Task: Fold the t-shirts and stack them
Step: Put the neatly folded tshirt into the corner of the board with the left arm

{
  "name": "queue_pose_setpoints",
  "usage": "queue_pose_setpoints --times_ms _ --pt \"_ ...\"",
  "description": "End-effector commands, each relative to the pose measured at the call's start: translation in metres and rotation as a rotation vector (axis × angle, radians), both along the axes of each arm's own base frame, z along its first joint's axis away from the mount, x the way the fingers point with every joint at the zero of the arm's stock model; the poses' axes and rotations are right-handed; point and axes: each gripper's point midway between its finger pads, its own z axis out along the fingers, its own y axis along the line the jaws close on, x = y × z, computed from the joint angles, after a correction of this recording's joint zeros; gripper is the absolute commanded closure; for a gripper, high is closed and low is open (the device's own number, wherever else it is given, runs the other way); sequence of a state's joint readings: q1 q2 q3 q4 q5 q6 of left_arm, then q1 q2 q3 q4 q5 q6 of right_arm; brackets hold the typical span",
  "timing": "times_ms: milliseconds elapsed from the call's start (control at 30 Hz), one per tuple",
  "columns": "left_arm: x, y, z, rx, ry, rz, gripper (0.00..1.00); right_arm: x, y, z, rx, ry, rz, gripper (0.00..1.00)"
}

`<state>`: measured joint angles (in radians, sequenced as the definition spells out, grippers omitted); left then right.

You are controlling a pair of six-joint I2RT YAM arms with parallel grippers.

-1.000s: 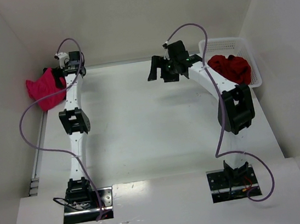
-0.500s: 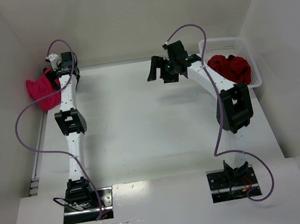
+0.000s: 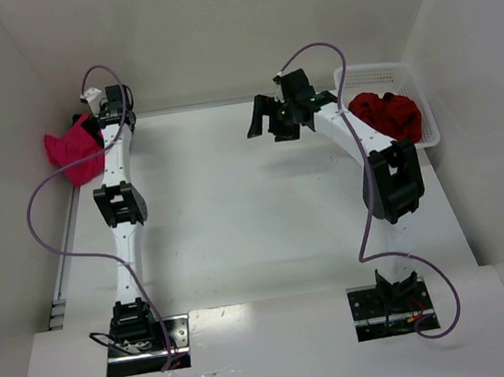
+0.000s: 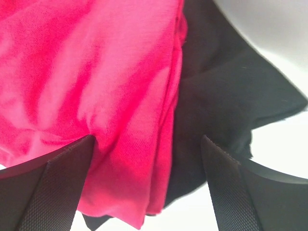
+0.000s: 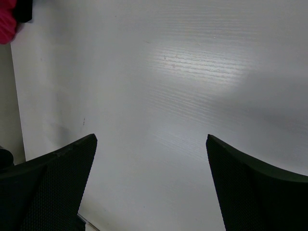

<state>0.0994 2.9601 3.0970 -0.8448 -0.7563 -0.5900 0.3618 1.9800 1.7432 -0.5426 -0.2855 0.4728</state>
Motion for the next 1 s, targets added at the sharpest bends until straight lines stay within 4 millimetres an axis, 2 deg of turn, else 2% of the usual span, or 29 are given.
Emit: queue_pose_setpoints --times_ms 0,133,167,233,267,333,367,433,500,633,700,733,800,867,900,967 --pt "0.014 -0.01 0.068 -0.056 -0.21 0.01 0.02 0.007 0.004 0.017 0.024 -0.031 0.005 0.0" --pt "0.014 0.0 0.073 -0.042 -0.24 0.041 0.02 0.007 0.004 0.017 0.024 -0.031 0.005 0.0" --pt "0.014 0.0 0.067 -0.037 -0.222 0.036 0.02 0.009 0.005 0.016 0.024 -0.031 0.005 0.0" --pt "0.01 0.006 0.069 -0.007 -0.214 0.06 0.02 0.009 0.005 0.016 0.024 -0.031 0.005 0.0" --pt "0.009 0.008 0.062 0.001 -0.201 0.071 0.02 0.009 0.005 0.016 0.024 -0.031 0.005 0.0" --pt "-0.001 0.015 0.063 0.042 -0.174 0.117 0.02 0.009 0.005 0.016 0.019 -0.036 0.011 0.0" --pt "-0.005 0.017 0.056 0.052 -0.151 0.13 0.02 0.008 0.006 0.012 0.021 -0.025 0.017 0.0" --pt "-0.009 0.023 0.06 0.077 -0.16 0.17 0.02 0.008 0.006 0.012 0.021 -0.025 0.017 0.0" --pt "-0.01 0.02 0.068 0.086 -0.186 0.191 0.02 0.01 0.008 0.012 0.028 -0.024 0.024 0.0" --pt "-0.003 0.021 0.076 0.095 -0.224 0.185 0.03 0.011 0.008 0.011 0.014 -0.026 0.037 0.0" --pt "-0.002 0.021 0.069 0.09 -0.221 0.189 0.04 0.012 0.008 0.015 0.018 -0.036 0.037 0.0" --pt "-0.003 0.027 0.061 0.083 -0.209 0.192 0.04 0.011 0.008 0.009 0.011 -0.017 0.037 0.0" --pt "0.002 0.022 0.049 0.048 -0.209 0.17 0.04 0.011 0.007 0.012 0.006 -0.024 0.044 0.0" --pt "0.002 0.027 0.032 0.037 -0.192 0.178 0.06 0.016 0.009 0.009 -0.002 -0.022 0.05 0.0" --pt "0.002 0.027 0.032 0.037 -0.192 0.178 0.06 0.017 0.009 0.013 0.001 -0.03 0.05 0.0" --pt "-0.002 0.029 0.018 0.045 -0.158 0.186 0.07 0.018 0.009 0.006 -0.011 -0.013 0.057 0.0"
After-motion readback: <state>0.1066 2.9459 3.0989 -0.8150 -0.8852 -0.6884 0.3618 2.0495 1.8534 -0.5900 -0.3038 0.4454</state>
